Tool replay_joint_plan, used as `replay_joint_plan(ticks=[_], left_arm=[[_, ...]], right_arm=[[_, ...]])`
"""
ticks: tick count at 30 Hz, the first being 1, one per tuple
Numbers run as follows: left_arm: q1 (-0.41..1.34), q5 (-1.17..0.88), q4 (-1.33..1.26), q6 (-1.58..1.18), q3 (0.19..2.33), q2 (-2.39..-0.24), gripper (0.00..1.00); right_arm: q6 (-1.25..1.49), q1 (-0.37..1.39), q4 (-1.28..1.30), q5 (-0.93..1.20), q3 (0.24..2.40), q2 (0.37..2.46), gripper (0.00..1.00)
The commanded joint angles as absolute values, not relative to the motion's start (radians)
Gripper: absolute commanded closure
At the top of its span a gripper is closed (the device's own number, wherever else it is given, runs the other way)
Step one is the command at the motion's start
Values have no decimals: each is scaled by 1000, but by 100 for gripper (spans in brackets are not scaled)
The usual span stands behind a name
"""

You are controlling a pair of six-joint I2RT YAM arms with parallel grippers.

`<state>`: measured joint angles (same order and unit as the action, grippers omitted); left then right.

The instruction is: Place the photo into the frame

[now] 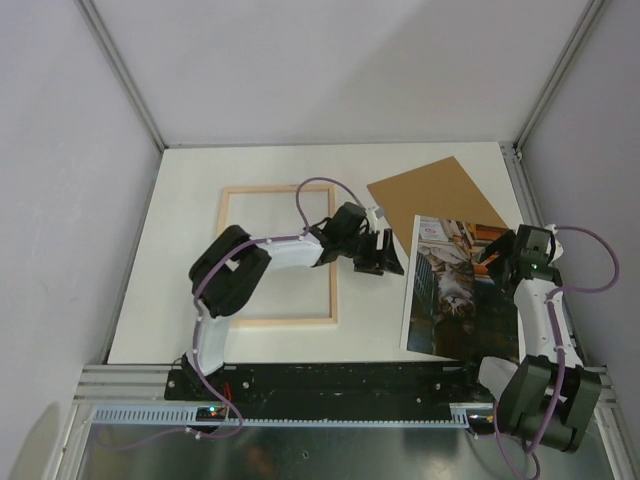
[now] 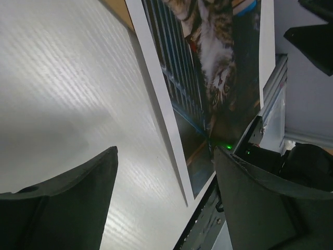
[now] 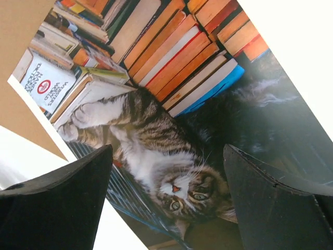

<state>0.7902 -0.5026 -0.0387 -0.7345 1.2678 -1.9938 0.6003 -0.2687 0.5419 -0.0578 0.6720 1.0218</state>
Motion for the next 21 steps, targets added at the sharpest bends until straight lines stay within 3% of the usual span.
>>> replay_joint_plan(ticks=[1,21], left_arm=[[807,-605,-170,-771,1333,-2087,21],[837,-603,-133,-782,1464,-2271,23]], right_arm=[[592,-299,429,-31,668,1074,9],[623,-307,226,-51,662,1336,9]])
